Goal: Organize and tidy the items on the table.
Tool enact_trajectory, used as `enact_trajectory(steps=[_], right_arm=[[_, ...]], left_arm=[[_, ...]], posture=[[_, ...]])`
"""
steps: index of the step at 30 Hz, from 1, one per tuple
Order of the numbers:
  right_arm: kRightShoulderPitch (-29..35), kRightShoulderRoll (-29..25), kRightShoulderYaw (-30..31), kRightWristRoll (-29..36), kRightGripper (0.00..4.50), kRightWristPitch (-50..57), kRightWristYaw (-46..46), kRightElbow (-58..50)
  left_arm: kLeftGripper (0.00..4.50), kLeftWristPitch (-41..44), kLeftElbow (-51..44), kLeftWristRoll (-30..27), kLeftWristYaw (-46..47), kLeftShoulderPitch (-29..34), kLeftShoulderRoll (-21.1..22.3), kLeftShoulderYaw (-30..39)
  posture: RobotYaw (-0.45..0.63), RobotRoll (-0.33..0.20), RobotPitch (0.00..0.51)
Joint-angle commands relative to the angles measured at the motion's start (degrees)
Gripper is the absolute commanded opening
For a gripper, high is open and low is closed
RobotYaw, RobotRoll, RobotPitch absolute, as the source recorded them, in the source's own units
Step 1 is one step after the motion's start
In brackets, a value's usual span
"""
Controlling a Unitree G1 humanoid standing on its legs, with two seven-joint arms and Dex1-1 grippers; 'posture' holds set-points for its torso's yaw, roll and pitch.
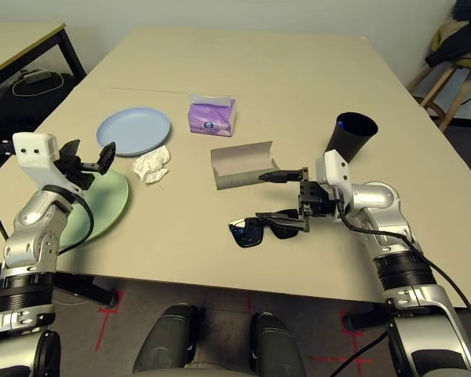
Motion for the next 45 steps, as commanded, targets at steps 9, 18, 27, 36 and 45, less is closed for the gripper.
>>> enact_trajectory(steps=[9,18,27,36,45], right_arm=[[0.79,0.85,0.00,1.80,4.47,5.02,-2.17,-4.18],[0.04,1.28,0.21,1.42,4.47,6.08,-3.46,-4.29],[1.66,1.00,-0.15,1.58,4.47,5.74,-3.57,-5.12],[2.33,0.57,-0.47,1.69,4.50,5.56,-3.47,-5.47],[2.21,0.60,-0.34,1.29,4.50,5.26,-3.99,-5.46]], left_arm=[[4.50,27.76,8.44,-7.52,-8.89,-6.49,18.85,5.28],[4.50,30.10,19.63,-3.70,-18.83,-6.85,26.69,-1.51],[4.50,30.16,22.60,-2.16,-21.10,-3.67,26.61,-2.19],[3.53,29.66,23.20,-1.74,-20.00,-2.32,26.94,-0.01],[0.09,31.67,22.19,-2.78,-20.91,-0.38,26.79,1.64]], posture=[[0.27,0.000,0.072],[0.26,0.000,0.080],[0.24,0.000,0.083],[0.24,0.000,0.082],[0.24,0.000,0.076]])
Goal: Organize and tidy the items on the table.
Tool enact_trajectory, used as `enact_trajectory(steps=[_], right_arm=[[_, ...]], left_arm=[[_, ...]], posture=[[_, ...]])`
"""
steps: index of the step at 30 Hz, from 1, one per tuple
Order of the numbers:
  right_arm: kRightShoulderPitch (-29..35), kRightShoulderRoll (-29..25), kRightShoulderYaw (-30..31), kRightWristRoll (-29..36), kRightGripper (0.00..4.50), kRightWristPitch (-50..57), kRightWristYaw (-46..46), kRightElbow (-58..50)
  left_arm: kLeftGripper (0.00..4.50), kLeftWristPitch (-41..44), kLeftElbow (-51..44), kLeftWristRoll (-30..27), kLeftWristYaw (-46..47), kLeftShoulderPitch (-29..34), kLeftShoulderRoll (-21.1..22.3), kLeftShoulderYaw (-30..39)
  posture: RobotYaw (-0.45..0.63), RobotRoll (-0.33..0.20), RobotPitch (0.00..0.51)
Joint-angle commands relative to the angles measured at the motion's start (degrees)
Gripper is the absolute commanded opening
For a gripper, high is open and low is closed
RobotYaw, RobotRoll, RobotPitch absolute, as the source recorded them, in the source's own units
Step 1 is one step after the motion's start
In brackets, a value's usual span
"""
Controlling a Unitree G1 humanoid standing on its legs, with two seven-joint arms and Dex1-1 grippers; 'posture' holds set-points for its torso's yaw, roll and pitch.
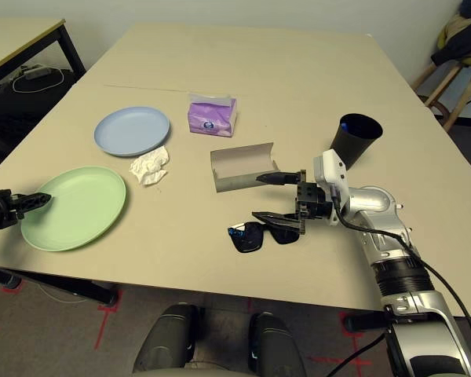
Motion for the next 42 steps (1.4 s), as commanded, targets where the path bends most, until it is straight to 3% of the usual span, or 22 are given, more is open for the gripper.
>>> enact_trajectory(steps=[1,9,16,21,25,32,36,42], right_arm=[[0.25,-0.32,-0.19,-0.10,4.50,-0.20,-0.53,-1.05],[-0.03,-0.44,-0.06,-0.25,4.50,-0.17,-1.00,-1.18],[0.11,-0.49,-0.06,-0.27,4.50,-0.09,-1.17,-1.45],[0.70,-0.60,-0.26,-0.08,4.50,-0.02,-1.50,-2.19],[1.14,-0.57,-1.29,0.44,4.50,0.92,-3.39,-3.08],[0.23,1.57,-4.35,1.83,4.50,5.29,-12.89,-4.41],[0.13,4.09,-5.85,2.06,4.50,6.85,-18.87,-5.49],[0.59,5.27,-5.86,2.26,4.50,7.30,-21.05,-6.75]], left_arm=[[0.04,1.33,-0.25,0.16,0.32,1.20,0.38,0.57],[0.04,2.65,-0.67,-0.56,1.04,0.99,0.14,2.52],[0.04,8.92,-5.40,-4.90,5.62,-0.93,-0.80,9.87],[0.04,13.82,-9.75,-7.80,11.92,-4.93,-2.56,15.73],[0.04,14.00,-9.42,-8.05,18.12,-12.46,-6.76,16.07],[0.04,5.48,0.29,-4.73,26.72,-26.79,-17.40,11.44],[0.04,-5.12,11.38,-1.91,31.78,-34.02,-25.32,8.78],[0.04,-18.32,26.78,0.17,38.77,-41.28,-28.35,8.93]], posture=[[0.24,0.000,0.076],[0.24,0.000,0.070],[0.23,0.000,0.076],[0.22,0.000,0.078],[0.21,0.000,0.079],[0.21,0.000,0.081],[0.21,0.000,0.080],[0.19,0.000,0.075]])
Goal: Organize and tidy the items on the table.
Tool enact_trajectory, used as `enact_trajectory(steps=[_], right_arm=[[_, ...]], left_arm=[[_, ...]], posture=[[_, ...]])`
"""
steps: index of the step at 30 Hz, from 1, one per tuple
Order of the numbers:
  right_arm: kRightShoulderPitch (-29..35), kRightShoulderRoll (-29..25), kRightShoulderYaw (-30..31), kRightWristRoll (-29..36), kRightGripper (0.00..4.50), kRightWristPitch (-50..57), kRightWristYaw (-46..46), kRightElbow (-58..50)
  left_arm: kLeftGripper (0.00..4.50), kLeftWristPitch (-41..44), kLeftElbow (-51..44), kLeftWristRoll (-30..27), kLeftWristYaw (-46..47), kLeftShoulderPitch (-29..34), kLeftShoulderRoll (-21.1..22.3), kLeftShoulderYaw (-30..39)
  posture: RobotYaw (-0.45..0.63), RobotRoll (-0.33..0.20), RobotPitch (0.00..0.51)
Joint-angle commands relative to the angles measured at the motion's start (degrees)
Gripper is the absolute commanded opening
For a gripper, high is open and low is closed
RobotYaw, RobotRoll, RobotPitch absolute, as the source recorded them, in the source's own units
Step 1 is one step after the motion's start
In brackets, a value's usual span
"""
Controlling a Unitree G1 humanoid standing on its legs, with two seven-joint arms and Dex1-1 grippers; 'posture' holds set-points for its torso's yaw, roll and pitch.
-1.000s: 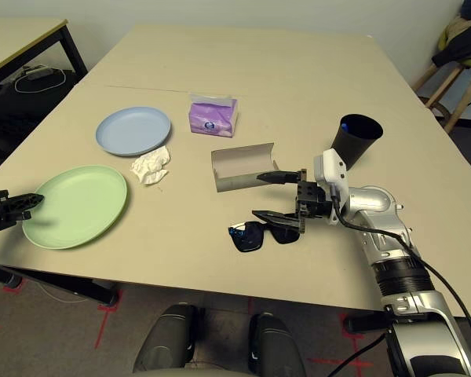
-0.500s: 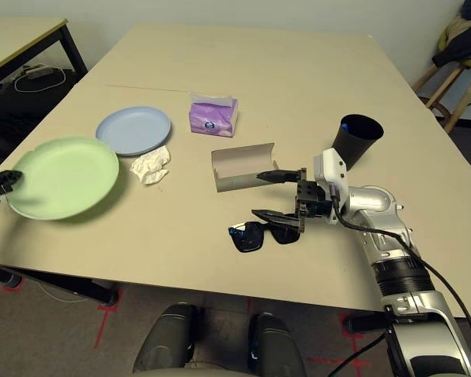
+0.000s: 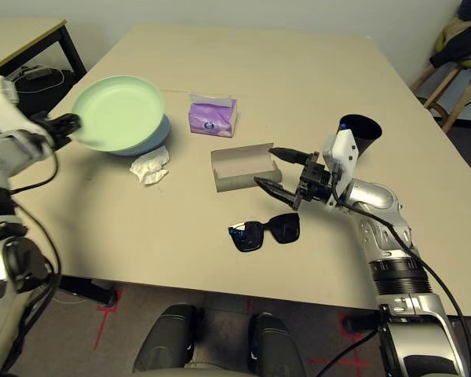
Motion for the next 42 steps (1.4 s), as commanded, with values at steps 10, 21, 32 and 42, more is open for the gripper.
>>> enact_trajectory(steps=[10,21,32,42], right_arm=[[2.71,0.51,-0.77,1.29,4.50,1.49,-2.99,-5.43],[2.51,0.86,-0.43,1.46,4.50,2.83,-4.42,-6.94],[1.93,0.52,-0.89,1.12,4.50,2.13,-4.05,-5.49],[1.04,0.41,-1.10,0.90,4.50,1.29,-3.94,-3.91]], left_arm=[[0.04,-15.39,17.97,5.23,9.36,-7.51,1.33,-1.92],[0.04,-18.25,20.19,7.96,15.43,-6.98,2.66,-2.75],[1.16,-17.06,20.12,7.07,13.10,-6.55,3.01,-2.39],[4.43,-15.65,-2.23,6.79,-23.34,5.90,4.23,-14.21]], posture=[[0.17,0.000,0.069],[0.17,0.000,0.066],[0.17,0.000,0.063],[0.19,0.000,0.066]])
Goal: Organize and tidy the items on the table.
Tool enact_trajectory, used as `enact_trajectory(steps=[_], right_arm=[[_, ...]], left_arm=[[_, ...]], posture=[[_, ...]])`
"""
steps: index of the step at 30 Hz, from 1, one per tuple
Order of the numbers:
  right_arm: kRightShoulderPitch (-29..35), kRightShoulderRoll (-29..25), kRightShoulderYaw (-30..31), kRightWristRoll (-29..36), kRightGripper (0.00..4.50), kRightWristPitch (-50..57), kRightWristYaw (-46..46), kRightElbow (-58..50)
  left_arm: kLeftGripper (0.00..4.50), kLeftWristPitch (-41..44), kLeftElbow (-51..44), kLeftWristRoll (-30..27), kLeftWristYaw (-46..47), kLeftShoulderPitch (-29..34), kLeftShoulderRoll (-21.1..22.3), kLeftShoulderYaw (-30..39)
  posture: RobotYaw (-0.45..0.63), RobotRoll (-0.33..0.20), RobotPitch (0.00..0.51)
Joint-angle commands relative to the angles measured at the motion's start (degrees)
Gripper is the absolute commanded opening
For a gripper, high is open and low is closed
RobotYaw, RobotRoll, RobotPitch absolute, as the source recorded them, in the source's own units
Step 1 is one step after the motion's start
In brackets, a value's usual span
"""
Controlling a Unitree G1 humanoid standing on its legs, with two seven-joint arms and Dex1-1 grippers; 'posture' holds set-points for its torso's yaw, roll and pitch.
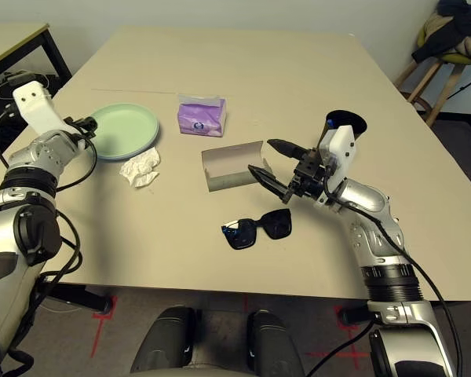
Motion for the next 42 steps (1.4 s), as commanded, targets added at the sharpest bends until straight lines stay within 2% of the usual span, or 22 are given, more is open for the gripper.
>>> enact_trajectory(steps=[1,6,9,15,18,23,28,31,39,42], right_arm=[[-0.64,-0.41,-0.89,0.10,4.50,-0.65,0.20,0.72],[-1.64,-0.48,-0.49,0.12,4.50,-0.52,0.90,1.55],[-2.13,-0.42,-0.32,0.05,4.50,-0.47,1.11,1.90],[-2.55,-1.03,-0.03,-0.90,4.50,-0.33,1.29,2.18],[-2.70,-1.84,0.49,-2.66,4.50,-0.35,0.81,2.57],[-1.92,-2.15,0.74,-1.96,4.50,1.66,1.36,1.17],[-1.94,-2.15,0.67,-2.47,4.50,1.26,1.31,1.14],[-1.96,-2.16,0.51,-2.33,4.50,1.05,1.58,1.46],[-1.51,-2.15,0.20,-2.22,4.50,0.52,1.78,1.71],[-1.30,-2.05,0.17,-2.14,4.50,0.50,1.65,1.47]], left_arm=[[4.43,3.05,-14.15,-3.11,-18.09,7.44,1.26,-4.07],[4.43,5.13,-26.49,-6.08,-31.16,15.46,4.43,-5.93],[4.43,-0.57,-27.32,-3.09,-36.56,18.37,6.63,-8.73],[4.43,-2.07,-27.69,-4.38,-44.67,20.85,7.25,-9.97],[4.43,-3.42,-27.02,-3.18,-45.36,21.60,7.18,-10.75],[4.43,-3.05,-26.14,-1.68,-44.24,22.10,6.71,-11.94],[4.43,-3.22,-23.95,-0.84,-41.54,21.61,5.02,-12.08],[4.43,-3.75,-22.23,1.56,-39.64,21.45,4.10,-13.90],[4.43,-2.31,-19.36,4.64,-38.66,20.80,4.73,-16.22],[3.86,-2.25,-19.06,5.06,-38.25,20.71,4.82,-16.13]], posture=[[0.19,0.000,0.066],[0.21,0.000,0.072],[0.21,0.000,0.072],[0.21,0.000,0.076],[0.21,0.000,0.077],[0.20,0.000,0.078],[0.20,0.000,0.077],[0.20,0.000,0.077],[0.19,0.000,0.079],[0.19,0.000,0.079]])
